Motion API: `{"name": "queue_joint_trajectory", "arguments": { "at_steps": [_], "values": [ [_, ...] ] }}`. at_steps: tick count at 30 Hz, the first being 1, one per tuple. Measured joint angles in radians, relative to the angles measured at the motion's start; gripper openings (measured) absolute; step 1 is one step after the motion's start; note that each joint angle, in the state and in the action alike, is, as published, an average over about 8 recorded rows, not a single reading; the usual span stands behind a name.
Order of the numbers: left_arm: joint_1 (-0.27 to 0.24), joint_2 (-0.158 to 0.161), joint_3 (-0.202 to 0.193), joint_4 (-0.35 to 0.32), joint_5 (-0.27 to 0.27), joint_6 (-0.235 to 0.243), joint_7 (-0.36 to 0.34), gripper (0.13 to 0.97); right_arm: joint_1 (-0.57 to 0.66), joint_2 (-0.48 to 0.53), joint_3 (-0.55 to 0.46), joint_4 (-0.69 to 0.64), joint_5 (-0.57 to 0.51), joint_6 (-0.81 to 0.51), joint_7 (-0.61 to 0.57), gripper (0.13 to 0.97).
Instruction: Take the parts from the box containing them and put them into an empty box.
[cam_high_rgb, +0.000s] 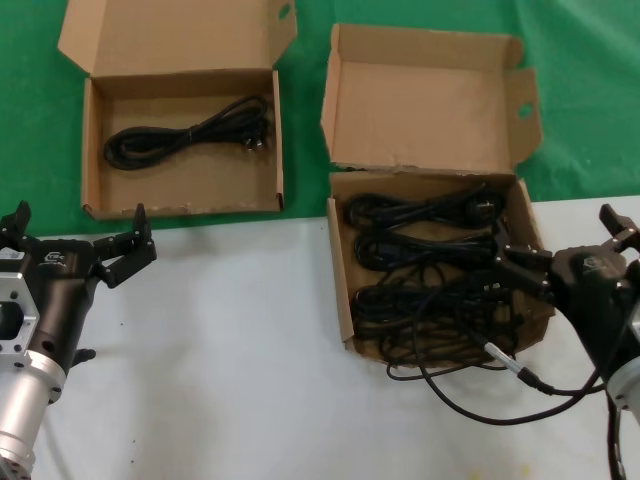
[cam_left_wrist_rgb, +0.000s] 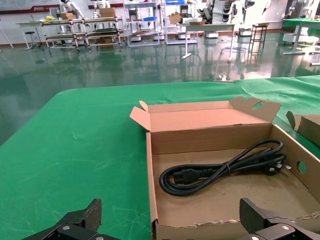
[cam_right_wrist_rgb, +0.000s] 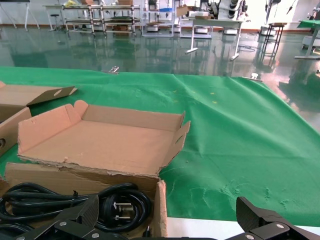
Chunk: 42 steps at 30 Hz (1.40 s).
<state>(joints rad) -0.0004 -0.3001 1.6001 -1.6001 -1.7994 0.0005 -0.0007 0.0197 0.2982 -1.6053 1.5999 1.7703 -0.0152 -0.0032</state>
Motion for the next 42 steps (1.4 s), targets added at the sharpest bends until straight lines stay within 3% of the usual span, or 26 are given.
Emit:
{"name": "queue_joint_trajectory", "arguments": {
  "at_steps": [42],
  "values": [
    [0.0,0.0,0.0,0.0,0.0,0.0,0.0,0.966,0.0,0.0,0.0,0.0,0.0,0.0,0.0,0.966]
  ]
}}
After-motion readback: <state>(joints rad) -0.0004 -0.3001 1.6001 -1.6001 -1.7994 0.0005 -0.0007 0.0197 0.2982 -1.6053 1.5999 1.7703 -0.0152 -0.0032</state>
